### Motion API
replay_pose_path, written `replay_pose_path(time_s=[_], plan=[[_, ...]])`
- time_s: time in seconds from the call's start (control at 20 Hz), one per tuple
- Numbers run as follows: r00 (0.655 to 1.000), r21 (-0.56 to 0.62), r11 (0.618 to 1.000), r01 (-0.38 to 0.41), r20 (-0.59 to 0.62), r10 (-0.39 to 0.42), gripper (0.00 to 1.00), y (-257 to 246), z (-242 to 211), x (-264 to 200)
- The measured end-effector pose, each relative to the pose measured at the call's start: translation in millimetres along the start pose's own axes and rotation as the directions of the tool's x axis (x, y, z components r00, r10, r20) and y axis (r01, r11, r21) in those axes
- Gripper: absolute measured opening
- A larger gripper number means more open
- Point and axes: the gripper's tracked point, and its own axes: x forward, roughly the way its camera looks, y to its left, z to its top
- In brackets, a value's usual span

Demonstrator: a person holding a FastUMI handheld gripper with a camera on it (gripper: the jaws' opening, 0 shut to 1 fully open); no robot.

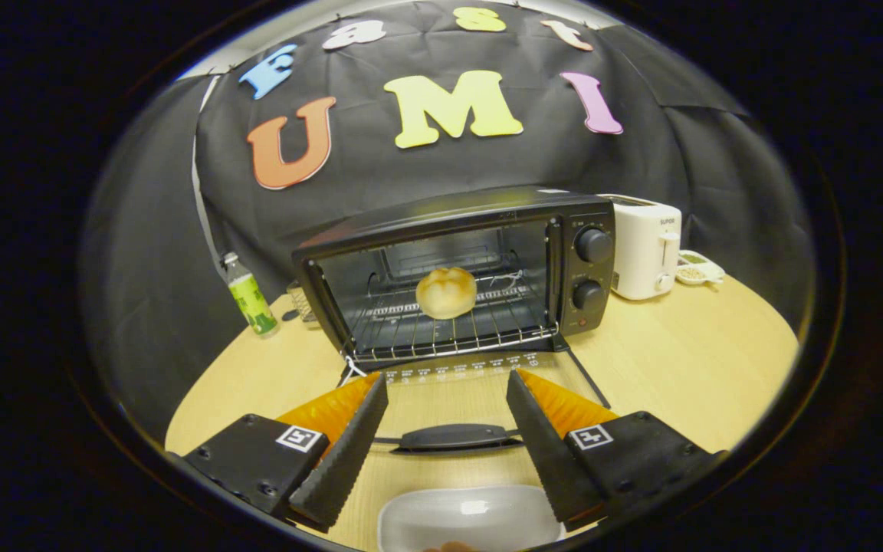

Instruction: Open the toaster oven, put the food inside, and close the toaster oven door.

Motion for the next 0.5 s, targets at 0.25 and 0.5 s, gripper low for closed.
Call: replay_pose_path(time_s=[0.25, 0.5], plan=[[0.996, -0.105, 0.992, 0.066, -0.047, -0.072, 1.00, -7.7, -39.3, -7.7], [0.990, -0.154, 0.985, 0.073, -0.110, -0.090, 1.00, -7.6, -67.8, -6.8]])
